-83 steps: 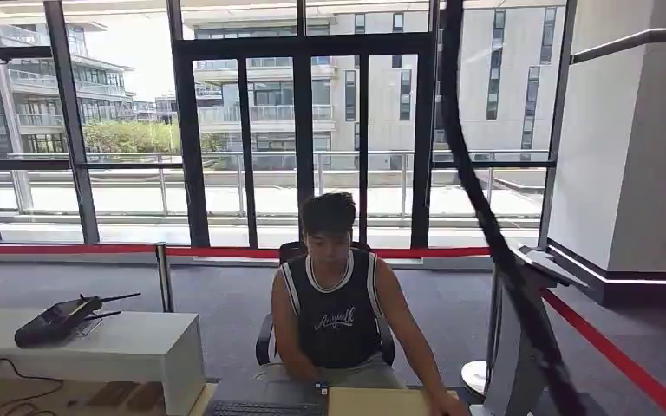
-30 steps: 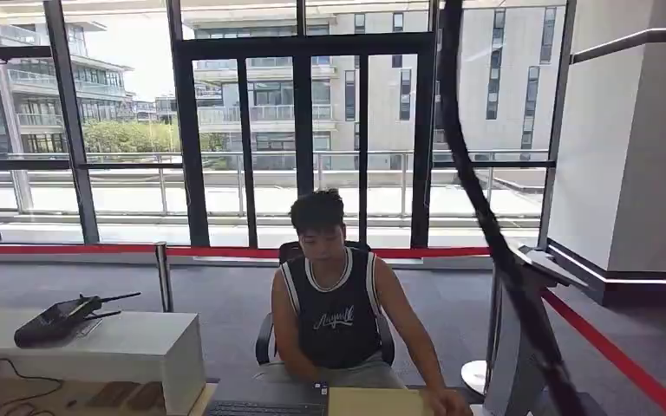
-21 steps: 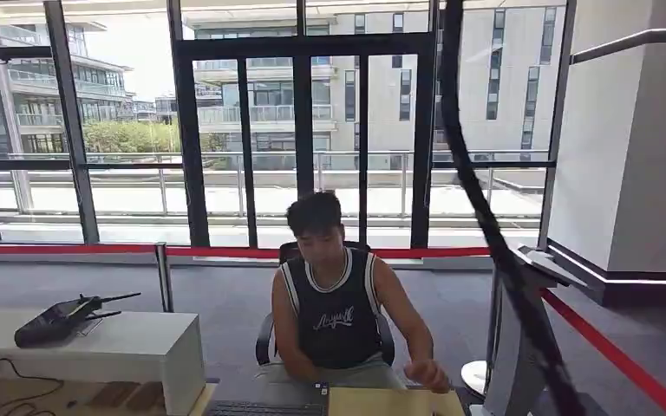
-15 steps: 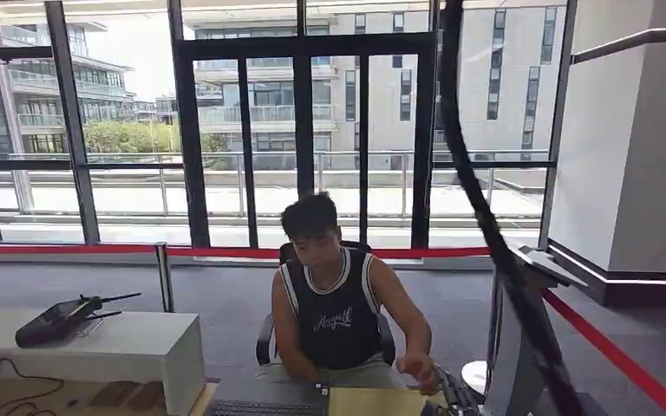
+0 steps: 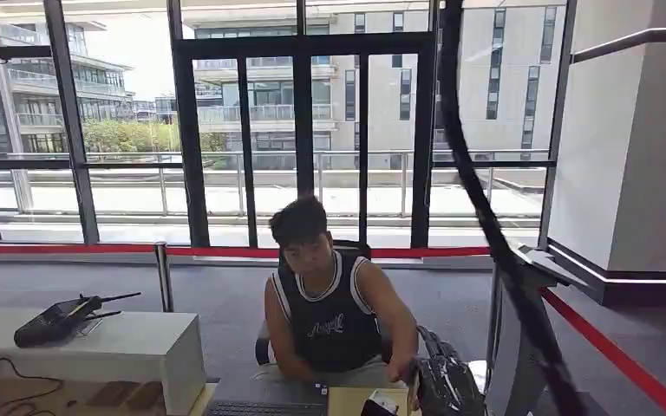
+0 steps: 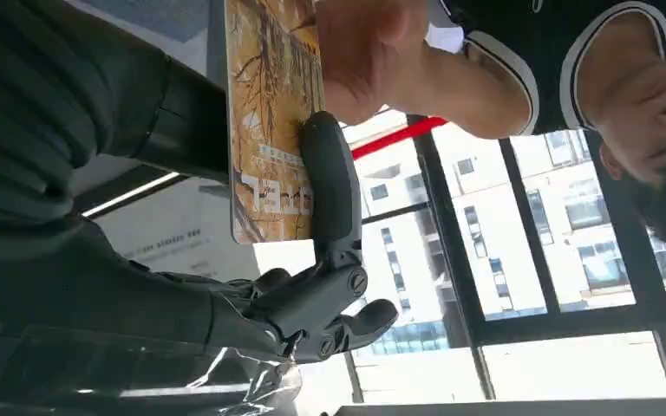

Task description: Pass the card to the sensor for recognition and then transmit it.

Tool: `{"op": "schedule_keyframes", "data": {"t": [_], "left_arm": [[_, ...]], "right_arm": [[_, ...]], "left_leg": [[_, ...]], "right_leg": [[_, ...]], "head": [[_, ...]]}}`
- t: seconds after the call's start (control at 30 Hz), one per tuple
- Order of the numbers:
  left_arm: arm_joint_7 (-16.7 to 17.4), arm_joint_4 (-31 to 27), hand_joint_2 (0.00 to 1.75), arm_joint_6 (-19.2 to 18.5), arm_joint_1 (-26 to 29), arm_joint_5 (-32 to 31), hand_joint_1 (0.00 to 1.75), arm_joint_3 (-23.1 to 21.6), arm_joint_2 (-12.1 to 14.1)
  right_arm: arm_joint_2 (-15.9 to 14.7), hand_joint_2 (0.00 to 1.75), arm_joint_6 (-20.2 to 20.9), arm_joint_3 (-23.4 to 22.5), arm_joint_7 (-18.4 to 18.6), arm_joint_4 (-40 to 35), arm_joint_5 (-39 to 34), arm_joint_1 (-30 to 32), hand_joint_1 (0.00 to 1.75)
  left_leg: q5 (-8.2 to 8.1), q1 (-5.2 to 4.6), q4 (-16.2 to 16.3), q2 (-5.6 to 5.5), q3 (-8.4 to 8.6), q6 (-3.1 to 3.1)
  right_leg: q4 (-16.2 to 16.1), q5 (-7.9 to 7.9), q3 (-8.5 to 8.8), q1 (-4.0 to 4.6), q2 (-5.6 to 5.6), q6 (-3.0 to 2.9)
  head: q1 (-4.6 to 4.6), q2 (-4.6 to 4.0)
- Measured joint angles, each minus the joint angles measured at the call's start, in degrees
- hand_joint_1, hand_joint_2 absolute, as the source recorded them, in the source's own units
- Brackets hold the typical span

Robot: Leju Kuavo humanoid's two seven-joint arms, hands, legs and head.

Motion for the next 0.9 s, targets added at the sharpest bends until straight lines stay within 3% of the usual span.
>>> {"op": "schedule_keyframes", "data": {"t": [0.23,0.53,0.57,0.6,0.87,0.9], "left_arm": [[0.8,0.1,0.00,-0.1,-0.2,-0.5,0.00,-1.3,0.0],[0.8,0.2,0.00,0.2,0.1,0.0,0.00,-1.4,0.2],[0.7,0.2,0.00,0.2,0.2,0.1,0.00,-1.4,0.2],[0.7,0.3,0.00,0.2,0.3,0.2,0.00,-1.4,0.2],[0.3,0.4,0.00,0.4,0.7,0.4,0.00,-2.0,0.3],[0.3,0.4,0.00,0.5,0.7,0.4,0.00,-2.1,0.3]], "right_arm": [[3.8,1.75,0.5,0.5,2.1,9.1,0.2,-5.5,1.75],[6.9,1.75,0.3,1.3,4.3,16.5,0.9,-7.9,1.71],[7.2,1.75,0.3,1.4,4.4,17.1,0.9,-8.0,1.55],[7.4,1.75,0.3,1.4,4.4,17.7,0.9,-8.0,0.00],[8.5,1.75,-1.2,1.8,5.2,20.9,0.8,-8.1,0.00],[8.6,0.00,-1.3,1.8,5.3,21.1,0.8,-8.1,0.00]], "left_leg": [[0.00,0.01,0.0,0.00,-0.02,0.00],[0.00,0.01,0.0,0.00,-0.02,0.00],[0.00,0.01,0.0,0.00,-0.01,0.00],[0.00,0.01,0.0,0.00,-0.02,0.00],[0.00,0.01,0.0,0.00,0.00,0.00],[0.00,0.01,0.0,0.00,0.00,0.00]], "right_leg": [[0.0,-0.01,-0.03,0.01,0.00,0.00],[0.0,0.00,-0.03,0.01,0.00,0.00],[0.0,0.00,-0.03,0.01,0.00,0.00],[0.0,0.00,-0.03,0.01,0.00,0.00],[0.0,0.00,-0.04,0.02,0.00,0.00],[0.0,0.00,-0.04,0.02,0.00,0.00]], "head": [[0.00,0.00],[0.02,0.00],[0.00,0.00],[0.00,0.00],[0.02,0.00],[0.00,0.00]]}}
